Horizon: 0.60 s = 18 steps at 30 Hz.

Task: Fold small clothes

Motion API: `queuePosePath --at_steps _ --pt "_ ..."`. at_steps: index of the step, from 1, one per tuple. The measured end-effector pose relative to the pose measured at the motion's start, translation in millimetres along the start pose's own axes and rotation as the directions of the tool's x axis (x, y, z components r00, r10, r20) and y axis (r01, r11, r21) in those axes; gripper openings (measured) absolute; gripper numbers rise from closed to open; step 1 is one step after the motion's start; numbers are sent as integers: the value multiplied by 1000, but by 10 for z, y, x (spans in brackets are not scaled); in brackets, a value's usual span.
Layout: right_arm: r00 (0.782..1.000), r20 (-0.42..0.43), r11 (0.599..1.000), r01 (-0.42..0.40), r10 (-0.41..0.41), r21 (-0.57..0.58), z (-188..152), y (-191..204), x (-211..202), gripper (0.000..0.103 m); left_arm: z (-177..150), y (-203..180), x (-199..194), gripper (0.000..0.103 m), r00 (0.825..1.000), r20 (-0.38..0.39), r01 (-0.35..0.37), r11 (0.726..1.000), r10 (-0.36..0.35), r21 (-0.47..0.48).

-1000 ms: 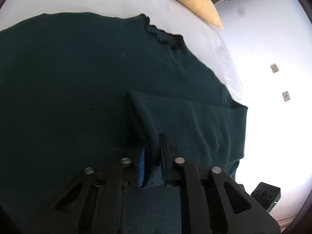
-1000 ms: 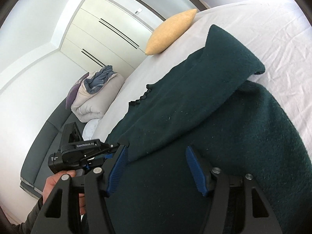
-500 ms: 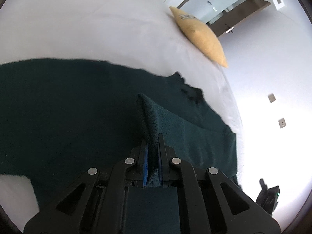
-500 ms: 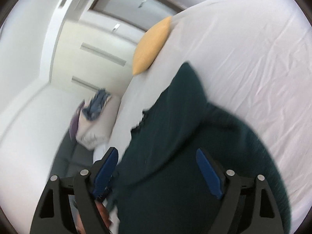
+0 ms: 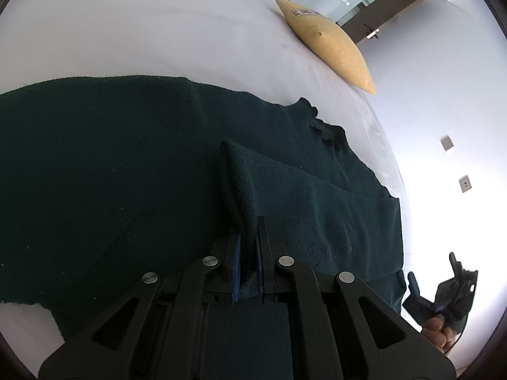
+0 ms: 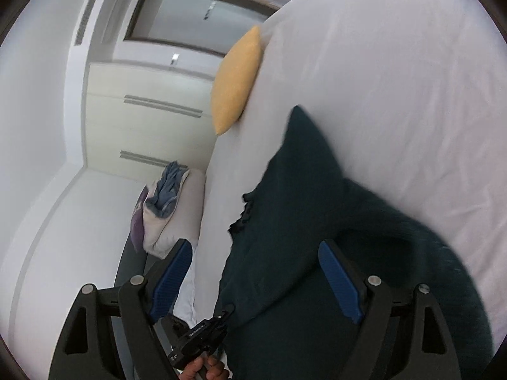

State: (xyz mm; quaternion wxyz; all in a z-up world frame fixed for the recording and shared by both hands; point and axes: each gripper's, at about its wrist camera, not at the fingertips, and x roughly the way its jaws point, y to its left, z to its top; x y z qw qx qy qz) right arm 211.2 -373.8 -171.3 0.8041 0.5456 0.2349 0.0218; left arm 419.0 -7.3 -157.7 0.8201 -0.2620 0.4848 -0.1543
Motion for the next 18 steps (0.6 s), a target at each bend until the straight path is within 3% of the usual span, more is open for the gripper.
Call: queuePosePath --at_steps 2,4,6,13,18 --pt "998 -51 999 37 -39 -33 -5 35 118 85 34 3 29 6 1000 -1 15 1000 -15 -17" --pt "987 -89 991 130 -133 -38 -14 -12 249 85 62 -26 56 6 1000 0 27 999 -27 -16" --pt "980 -105 985 170 -170 -14 -17 -102 327 85 -63 -22 -56 6 999 0 34 999 -34 -8" --pt "996 20 989 89 -92 115 321 -278 343 84 -227 -34 -205 6 999 -6 45 999 -45 -12" --pt "996 71 992 54 -62 115 341 -387 239 70 -279 -71 -131 6 999 -13 47 999 -47 -15"
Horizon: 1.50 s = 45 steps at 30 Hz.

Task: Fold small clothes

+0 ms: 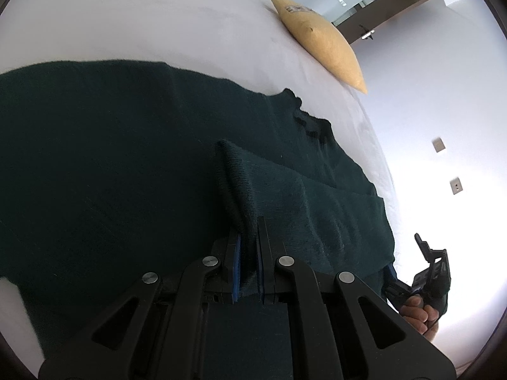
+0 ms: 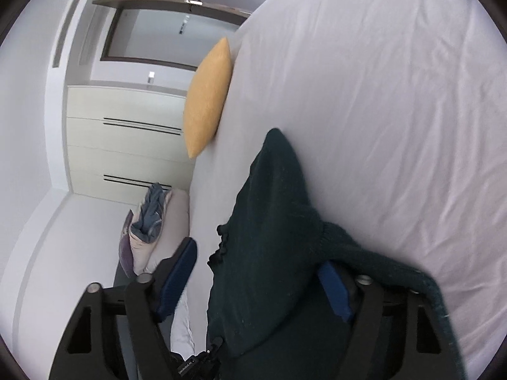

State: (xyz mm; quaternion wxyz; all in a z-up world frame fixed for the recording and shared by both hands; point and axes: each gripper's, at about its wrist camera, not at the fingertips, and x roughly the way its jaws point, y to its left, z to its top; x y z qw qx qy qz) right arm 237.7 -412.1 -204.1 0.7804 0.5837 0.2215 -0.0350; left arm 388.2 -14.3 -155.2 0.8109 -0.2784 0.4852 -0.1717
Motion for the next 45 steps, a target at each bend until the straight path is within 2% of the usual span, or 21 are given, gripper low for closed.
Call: queuePosePath --at_steps 4,10,12,14,16,19,21,23,27,29,31,34,35,37,40,43,45 --pt "1000 -29 999 10 -12 -47 -42 -12 47 64 4 38 19 6 1000 2 -10 1000 10 -6" --pt "999 20 999 -31 31 25 30 -151 -232 64 18 56 11 6 1000 -14 7 1000 -7 -3" --pt "1000 11 1000 2 -2 26 5 -111 -297 69 30 47 26 6 1000 -13 -1 1000 2 9" --pt "995 25 995 96 -95 -38 -16 26 -395 76 44 53 47 7 1000 -15 -3 1000 4 13" --pt "987 25 983 161 -159 -90 -1 167 -455 77 53 53 68 7 1000 -15 -5 1000 6 17" --pt "991 51 978 128 -121 -166 123 363 -532 77 64 26 104 7 1000 -6 -16 999 16 32" --pt "996 14 971 85 -84 -224 200 495 -415 77 59 10 129 7 1000 2 -24 999 24 44" --pt "997 -66 966 15 -33 -258 249 584 -167 77 58 -1 163 8 1000 10 -30 997 29 65" --pt "983 -178 958 -11 -42 -288 264 603 362 77 52 39 224 8 1000 22 -12 996 10 85" --pt "980 -184 959 16 -70 -283 343 567 596 77 33 64 251 8 999 36 2 995 -5 96" --pt "978 -198 964 10 -65 -265 460 503 756 77 11 79 280 9 999 47 9 994 -14 108" --pt "961 -247 971 65 -124 -231 530 300 934 74 20 127 324 9 998 50 25 994 -31 102" --pt "961 -248 969 58 -119 -240 523 260 911 69 25 135 335 9 998 50 29 995 -35 100" --pt "962 -250 967 44 -109 -251 480 242 780 67 29 144 348 9 998 52 33 994 -38 101" --pt "963 -245 964 44 -110 -262 292 271 526 70 34 151 367 9 998 54 37 994 -43 98" --pt "960 -267 953 -5 -80 -304 56 353 360 79 6 183 361 9 997 59 46 995 -52 91" --pt "954 -276 937 17 -121 -350 -58 315 369 82 3 207 353 9 997 57 53 995 -58 83"
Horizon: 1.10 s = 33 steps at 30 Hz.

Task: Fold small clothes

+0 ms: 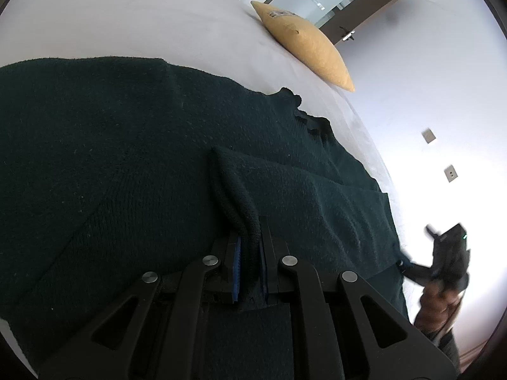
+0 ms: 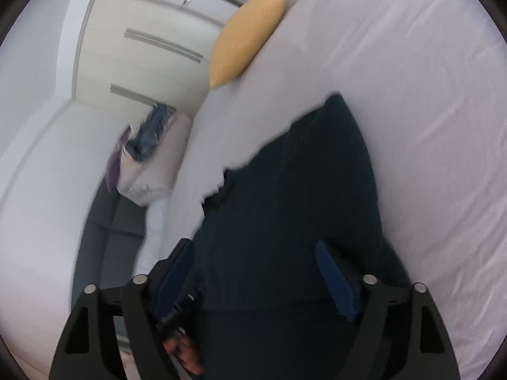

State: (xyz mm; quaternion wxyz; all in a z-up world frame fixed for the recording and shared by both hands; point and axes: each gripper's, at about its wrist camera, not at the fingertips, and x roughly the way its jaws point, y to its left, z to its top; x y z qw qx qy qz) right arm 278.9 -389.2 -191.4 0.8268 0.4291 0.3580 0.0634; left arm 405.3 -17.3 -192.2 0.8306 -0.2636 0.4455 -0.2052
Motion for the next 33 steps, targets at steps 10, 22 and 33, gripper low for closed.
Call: queuePosePath --at_steps 10,22,33 --pt "993 103 986 66 -51 -150 -746 522 -515 82 57 132 -1274 24 980 190 -42 998 50 -46" --pt "1000 -10 993 -29 28 -117 -1475 1063 -264 82 -830 2473 -3445 79 812 513 196 697 279 -690" --pt "998 -53 989 -32 25 -146 -1751 1473 -90 79 -801 2974 -3318 73 794 537 298 589 284 -752"
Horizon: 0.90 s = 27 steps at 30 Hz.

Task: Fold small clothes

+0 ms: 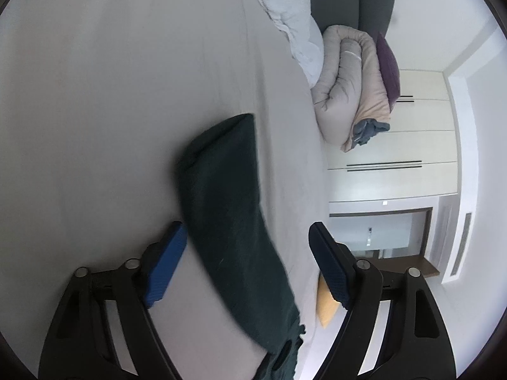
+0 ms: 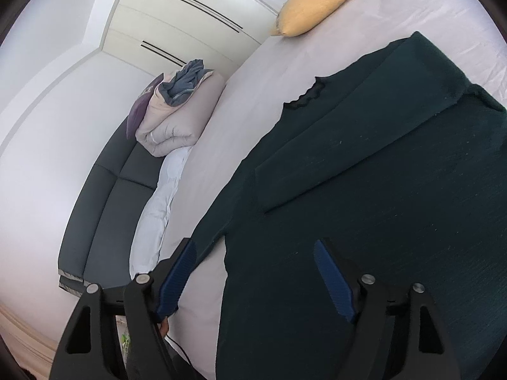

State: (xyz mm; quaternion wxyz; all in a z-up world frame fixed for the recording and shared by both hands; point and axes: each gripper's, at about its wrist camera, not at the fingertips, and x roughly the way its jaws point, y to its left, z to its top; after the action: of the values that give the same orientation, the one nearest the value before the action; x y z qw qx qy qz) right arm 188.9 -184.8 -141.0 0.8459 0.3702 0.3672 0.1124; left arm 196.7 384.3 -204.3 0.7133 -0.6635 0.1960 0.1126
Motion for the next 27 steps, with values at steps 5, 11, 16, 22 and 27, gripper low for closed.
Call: queuePosePath --at_steps 5,11,16,22,27 --pt "1000 -5 1000 7 -7 1 -42 -20 13 78 104 179 301 20 999 -9 -51 998 50 -40" --pt "1000 9 999 8 -8 33 -48 -179 -14 75 -128 -386 306 9 996 32 -87 968 82 234" --pt "999 35 998 -9 7 62 -4 -344 -87 73 -1192 -1524 532 9 997 -41 -24 767 65 641" --pt "998 62 993 -8 0 122 153 -616 -121 72 -3529 -1882 1060 9 967 -162 94 315 198 944" --pt "1000 -4 991 -2 2 135 372 -730 129 72 -4585 -1131 1278 9 943 -99 84 62 317 995"
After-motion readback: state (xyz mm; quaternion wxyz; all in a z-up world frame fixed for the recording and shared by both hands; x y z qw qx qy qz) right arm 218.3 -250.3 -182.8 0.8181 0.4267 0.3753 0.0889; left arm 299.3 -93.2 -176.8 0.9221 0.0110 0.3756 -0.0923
